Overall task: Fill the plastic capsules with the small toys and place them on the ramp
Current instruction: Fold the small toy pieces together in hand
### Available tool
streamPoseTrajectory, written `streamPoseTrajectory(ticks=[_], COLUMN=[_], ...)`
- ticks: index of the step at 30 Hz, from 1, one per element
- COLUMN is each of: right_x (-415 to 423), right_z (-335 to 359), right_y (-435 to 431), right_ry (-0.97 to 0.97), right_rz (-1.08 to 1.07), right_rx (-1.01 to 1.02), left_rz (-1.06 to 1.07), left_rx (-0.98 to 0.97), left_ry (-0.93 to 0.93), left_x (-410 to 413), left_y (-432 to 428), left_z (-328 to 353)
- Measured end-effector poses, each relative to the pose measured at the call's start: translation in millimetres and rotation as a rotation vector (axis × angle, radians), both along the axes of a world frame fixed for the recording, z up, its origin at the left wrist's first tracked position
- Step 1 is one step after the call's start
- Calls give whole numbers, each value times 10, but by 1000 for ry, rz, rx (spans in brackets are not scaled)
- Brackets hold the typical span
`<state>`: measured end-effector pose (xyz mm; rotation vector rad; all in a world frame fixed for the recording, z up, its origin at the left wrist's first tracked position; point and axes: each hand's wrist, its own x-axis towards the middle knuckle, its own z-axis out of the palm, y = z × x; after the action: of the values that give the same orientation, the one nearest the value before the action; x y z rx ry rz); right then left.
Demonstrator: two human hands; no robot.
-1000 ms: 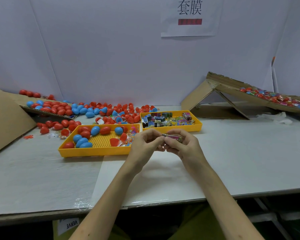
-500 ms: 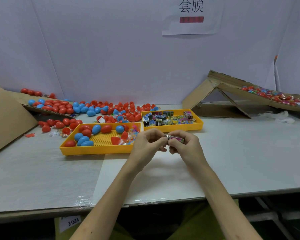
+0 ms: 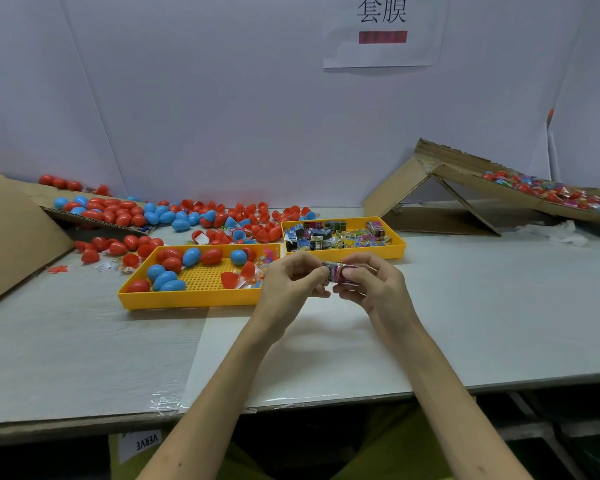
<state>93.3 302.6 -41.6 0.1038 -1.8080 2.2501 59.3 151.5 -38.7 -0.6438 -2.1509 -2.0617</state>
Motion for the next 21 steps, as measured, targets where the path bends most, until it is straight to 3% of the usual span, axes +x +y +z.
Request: streamPoseTrajectory(ticks=[11, 21], right_x=[-7, 4], right_z=[-37, -52], right_y=[-10, 6], right_ry=[44, 62], right_rz=[-78, -106], right_rx=[122, 94], left_rz=[-25, -28], left_rx=[107, 19], left_ry=[-34, 24], left_x=[-16, -14], left_y=[-5, -11], left_z=[-16, -28])
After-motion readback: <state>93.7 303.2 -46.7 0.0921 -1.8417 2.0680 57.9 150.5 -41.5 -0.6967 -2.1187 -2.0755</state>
